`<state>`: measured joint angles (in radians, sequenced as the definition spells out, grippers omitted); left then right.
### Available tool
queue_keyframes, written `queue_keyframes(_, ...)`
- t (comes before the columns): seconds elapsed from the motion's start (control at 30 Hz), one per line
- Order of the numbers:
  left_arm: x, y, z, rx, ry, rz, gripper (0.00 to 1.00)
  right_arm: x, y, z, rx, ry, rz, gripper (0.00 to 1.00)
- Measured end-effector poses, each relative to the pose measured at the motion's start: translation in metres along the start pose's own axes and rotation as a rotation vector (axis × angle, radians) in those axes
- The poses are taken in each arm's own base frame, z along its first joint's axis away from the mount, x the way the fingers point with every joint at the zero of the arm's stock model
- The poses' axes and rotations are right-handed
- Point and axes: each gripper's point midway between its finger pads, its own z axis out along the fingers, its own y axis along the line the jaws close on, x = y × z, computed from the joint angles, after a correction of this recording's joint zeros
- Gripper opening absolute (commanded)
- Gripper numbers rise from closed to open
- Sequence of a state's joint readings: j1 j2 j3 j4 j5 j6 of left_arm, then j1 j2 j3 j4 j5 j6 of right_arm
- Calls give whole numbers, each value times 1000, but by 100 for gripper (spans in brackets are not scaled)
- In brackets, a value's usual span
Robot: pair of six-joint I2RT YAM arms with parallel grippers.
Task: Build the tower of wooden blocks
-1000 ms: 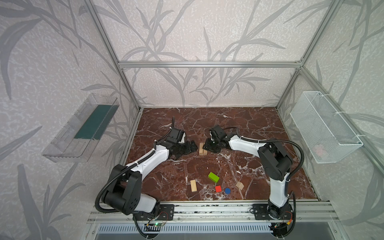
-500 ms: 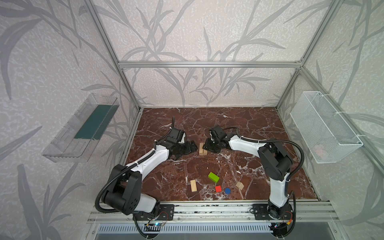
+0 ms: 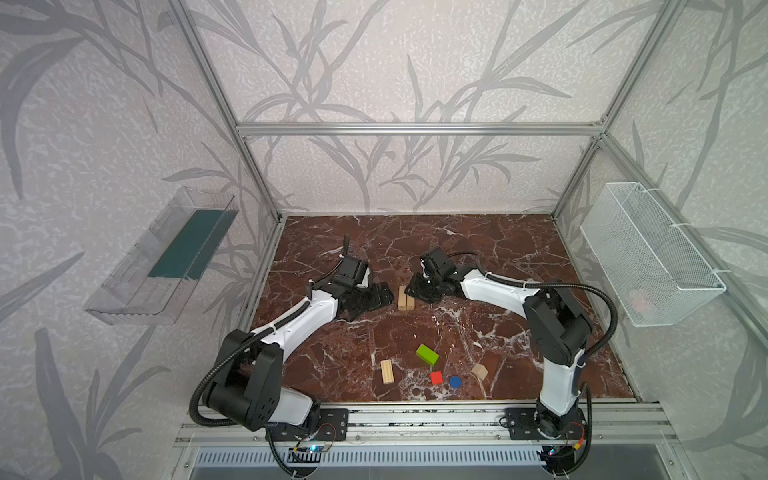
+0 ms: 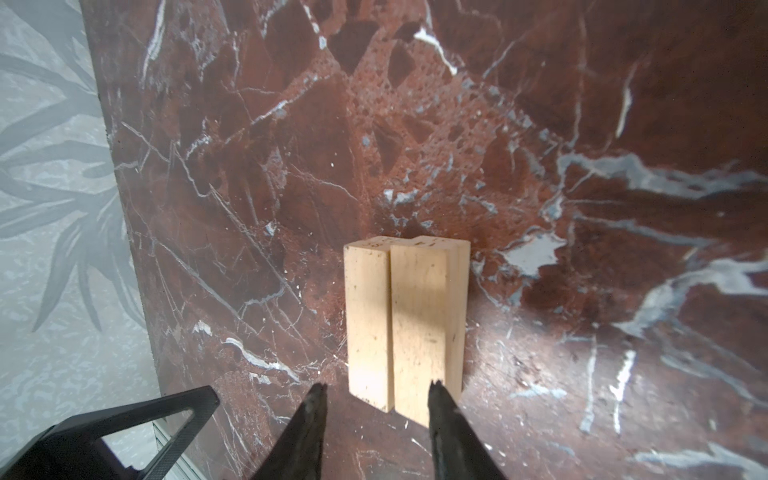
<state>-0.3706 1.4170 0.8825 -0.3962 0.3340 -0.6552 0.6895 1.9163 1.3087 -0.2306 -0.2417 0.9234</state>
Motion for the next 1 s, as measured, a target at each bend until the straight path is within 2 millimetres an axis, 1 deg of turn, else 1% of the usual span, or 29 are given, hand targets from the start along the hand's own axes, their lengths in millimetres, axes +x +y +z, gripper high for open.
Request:
queue_keyframes(0.17, 4, -5, -8, 7, -1, -26, 92, 4, 3, -23, -19, -15, -20, 45)
queue_keyframes(0.3, 19, -14, -15, -1, 13, -43, 91, 13, -5, -41, -16, -9, -48, 49)
queue_keyframes(0.57, 82, -43, -20, -35, 101, -65, 90, 33, -41, -86, 25, 7, -131, 58)
queue_keyframes(0.67, 106, -53, -20, -46, 124, -91, 89, 42, -57, -97, 40, 27, -167, 62)
queue_keyframes(0.87, 142, -66, -17, -74, 132, -154, 84, 63, -90, -105, 57, 97, -214, 69)
queue_keyframes(0.93, 153, -68, -12, -93, 137, -169, 83, 69, -101, -107, 56, 123, -209, 70)
queue_keyframes(1.0, 164, -67, -4, -126, 147, -177, 81, 71, -110, -108, 56, 139, -204, 71)
